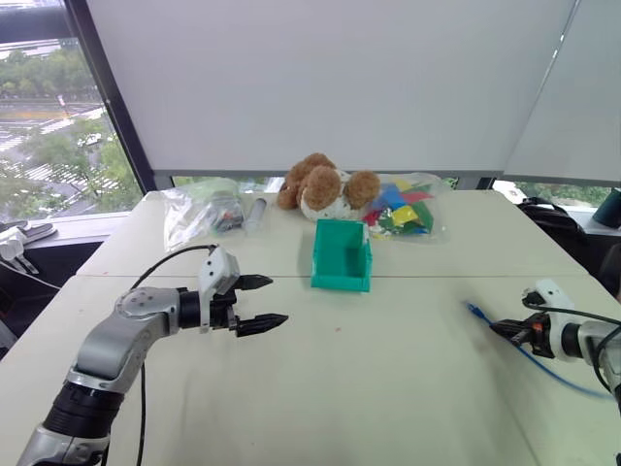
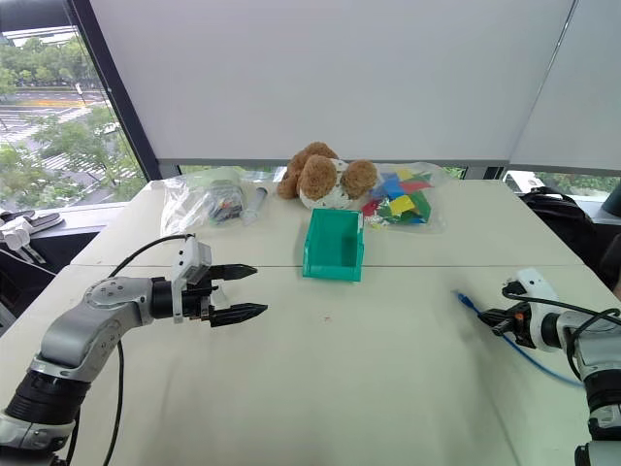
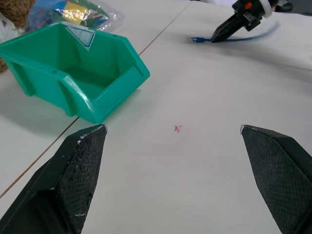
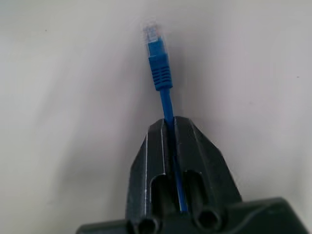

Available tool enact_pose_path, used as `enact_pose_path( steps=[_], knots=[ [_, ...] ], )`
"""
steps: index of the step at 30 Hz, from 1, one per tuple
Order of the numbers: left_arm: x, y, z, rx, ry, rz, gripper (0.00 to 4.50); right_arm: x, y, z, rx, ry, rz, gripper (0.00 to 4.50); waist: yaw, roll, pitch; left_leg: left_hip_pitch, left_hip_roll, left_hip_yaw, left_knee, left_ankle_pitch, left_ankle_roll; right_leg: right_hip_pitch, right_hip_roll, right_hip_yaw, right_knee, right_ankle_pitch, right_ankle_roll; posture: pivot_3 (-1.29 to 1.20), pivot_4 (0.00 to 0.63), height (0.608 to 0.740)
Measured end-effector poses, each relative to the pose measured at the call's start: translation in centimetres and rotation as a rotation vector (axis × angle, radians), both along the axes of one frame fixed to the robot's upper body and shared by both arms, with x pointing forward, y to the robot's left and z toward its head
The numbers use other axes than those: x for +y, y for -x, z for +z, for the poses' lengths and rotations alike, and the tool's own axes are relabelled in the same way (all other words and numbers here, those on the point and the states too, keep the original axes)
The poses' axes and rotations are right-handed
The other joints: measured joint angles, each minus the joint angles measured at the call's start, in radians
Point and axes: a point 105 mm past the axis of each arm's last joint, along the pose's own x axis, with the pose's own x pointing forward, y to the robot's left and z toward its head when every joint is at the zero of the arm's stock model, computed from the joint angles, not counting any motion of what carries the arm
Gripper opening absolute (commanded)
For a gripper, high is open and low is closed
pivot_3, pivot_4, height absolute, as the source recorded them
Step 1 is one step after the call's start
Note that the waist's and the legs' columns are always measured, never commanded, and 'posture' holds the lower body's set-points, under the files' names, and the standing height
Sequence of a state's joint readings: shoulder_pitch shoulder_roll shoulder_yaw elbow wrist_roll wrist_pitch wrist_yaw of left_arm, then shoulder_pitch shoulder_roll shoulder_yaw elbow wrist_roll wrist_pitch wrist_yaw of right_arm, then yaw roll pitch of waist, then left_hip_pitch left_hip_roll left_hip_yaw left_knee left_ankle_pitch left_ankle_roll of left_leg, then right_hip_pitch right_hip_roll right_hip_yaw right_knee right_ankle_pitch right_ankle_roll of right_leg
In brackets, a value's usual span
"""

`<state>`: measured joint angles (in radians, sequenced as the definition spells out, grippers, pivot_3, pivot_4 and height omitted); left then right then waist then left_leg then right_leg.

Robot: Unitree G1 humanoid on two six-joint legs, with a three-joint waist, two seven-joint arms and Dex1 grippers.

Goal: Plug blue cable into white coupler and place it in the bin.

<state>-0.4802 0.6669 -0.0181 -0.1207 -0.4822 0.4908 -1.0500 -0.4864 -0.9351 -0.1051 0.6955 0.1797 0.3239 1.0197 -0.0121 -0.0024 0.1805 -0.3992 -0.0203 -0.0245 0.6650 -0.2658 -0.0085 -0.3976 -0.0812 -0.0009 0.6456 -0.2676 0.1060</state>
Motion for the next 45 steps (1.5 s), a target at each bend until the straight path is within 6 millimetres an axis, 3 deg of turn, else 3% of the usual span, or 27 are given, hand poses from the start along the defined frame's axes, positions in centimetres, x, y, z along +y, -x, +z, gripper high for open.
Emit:
enact_pose_path(
  steps=[4, 7, 11, 13, 16, 21, 27, 31, 34, 37, 40, 41, 45],
  knots=[
    [0.0, -0.1, 0.2, -0.005, -0.002, -0.003, 4.5, 3.7, 0.4, 0.8, 0.004, 0.009, 0.164, 0.04, -0.004, 0.002, 0.001, 0.0, 0.0, 0.001, 0.0, 0.0, 0.0, -0.002, 0.0, 0.0, 0.001, 0.0, 0.0, 0.0, 0.15, 0.74],
    [-0.1, -0.1, 0.4, -0.012, -0.002, -0.009, 4.5, 7.6, 0.4, 3.3, -0.054, 0.005, 0.301, 0.04, -0.003, 0.003, 0.002, 0.0, 0.0, 0.001, 0.0, 0.0, 0.0, -0.003, 0.0, 0.001, 0.001, 0.0, 0.0, 0.0, 0.15, 0.74],
    [-0.1, -0.5, 0.8, -0.015, 0.003, -0.013, 4.5, 15.4, 1.4, 7.3, -0.162, -0.007, 0.581, 0.04, 0.0, 0.003, 0.001, -0.001, 0.001, 0.0, 0.0, 0.0, 0.0, -0.003, 0.0, 0.0, 0.001, 0.0, 0.0, 0.0, 0.15, 0.74],
    [0.1, -0.6, 0.6, -0.005, 0.003, -0.013, 4.5, 18.2, 2.2, 7.0, -0.148, -0.029, 0.682, 0.04, 0.003, 0.002, 0.001, -0.002, 0.0, -0.001, 0.0, 0.0, 0.0, -0.003, 0.0, 0.0, 0.0, 0.0, 0.0, 0.0, 0.15, 0.74],
    [0.4, -0.8, 0.1, 0.011, -0.003, -0.011, 4.5, 21.7, 3.1, 4.7, -0.075, -0.073, 0.792, 0.04, 0.006, 0.002, 0.001, -0.006, -0.001, -0.001, 0.001, 0.0, 0.0, -0.006, -0.001, 0.0, 0.0, 0.0, 0.0, 0.0, 0.15, 0.74],
    [0.4, -0.6, 0.0, 0.011, -0.009, -0.03, 4.5, 24.8, 3.2, 1.4, 0.018, -0.059, 0.883, 0.04, 0.0, 0.001, 0.001, -0.009, -0.001, -0.001, 0.001, 0.0, 0.0, -0.01, -0.001, 0.0, 0.001, 0.0, 0.0, 0.0, 0.15, 0.74],
    [0.1, 0.0, -0.2, 0.015, -0.018, -0.05, 4.5, 25.7, 2.1, -1.0, 0.089, -0.003, 0.927, 0.04, 0.0, 0.002, 0.001, -0.009, 0.0, 0.0, 0.001, 0.0, 0.0, -0.01, 0.0, 0.0, 0.002, 0.0, 0.0, 0.0, 0.15, 0.74],
    [-0.2, 0.5, -1.0, 0.034, -0.034, -0.073, 4.5, 25.9, 1.4, -0.9, 0.07, 0.034, 0.948, 0.04, 0.0, 0.002, 0.001, -0.008, 0.0, -0.001, 0.001, 0.0, 0.0, -0.01, 0.0, 0.0, 0.002, 0.0, 0.0, 0.0, 0.15, 0.74],
    [-0.9, 0.8, -1.9, 0.016, -0.097, -0.12, 4.5, 26.0, 1.1, -0.8, 0.055, 0.053, 0.955, 0.94, 0.0, 0.002, 0.001, -0.008, 0.0, -0.001, 0.001, 0.0, 0.0, -0.01, 0.0, 0.0, 0.002, 0.0, 0.0, 0.0, 0.15, 0.74],
    [-1.5, 1.1, -3.0, 0.004, -0.145, -0.172, 4.5, 25.9, 1.2, -0.5, 0.043, 0.077, 0.966, 2.4, 0.001, 0.002, 0.001, -0.008, -0.001, -0.001, 0.001, 0.0, 0.0, -0.01, 0.0, 0.0, 0.002, 0.0, 0.0, 0.0, 0.15, 0.74],
    [-1.9, 1.0, -4.1, 0.0, -0.193, -0.221, 4.5, 25.1, 1.5, 0.9, 0.002, 0.112, 0.957, 4.19, 0.004, 0.002, 0.001, -0.009, -0.001, -0.001, 0.001, 0.0, 0.0, -0.01, 0.0, 0.0, 0.002, 0.0, 0.0, 0.0, 0.15, 0.74],
    [-2.0, 0.9, -4.3, -0.001, -0.2, -0.231, 4.5, 25.0, 1.6, 1.4, -0.012, 0.116, 0.955, 4.48, 0.003, 0.002, 0.001, -0.009, -0.001, -0.001, 0.001, 0.0, 0.0, -0.01, 0.0, 0.0, 0.002, 0.0, 0.0, 0.0, 0.15, 0.74],
    [-3.3, 0.4, -4.8, -0.004, -0.192, -0.298, 4.5, 23.8, 3.0, 3.5, -0.058, 0.104, 0.92, 4.48, 0.007, 0.002, 0.001, -0.009, -0.001, -0.001, 0.001, 0.0, 0.0, -0.01, 0.0, -0.001, 0.002, 0.0, 0.0, 0.0, 0.15, 0.74]
  ],
)
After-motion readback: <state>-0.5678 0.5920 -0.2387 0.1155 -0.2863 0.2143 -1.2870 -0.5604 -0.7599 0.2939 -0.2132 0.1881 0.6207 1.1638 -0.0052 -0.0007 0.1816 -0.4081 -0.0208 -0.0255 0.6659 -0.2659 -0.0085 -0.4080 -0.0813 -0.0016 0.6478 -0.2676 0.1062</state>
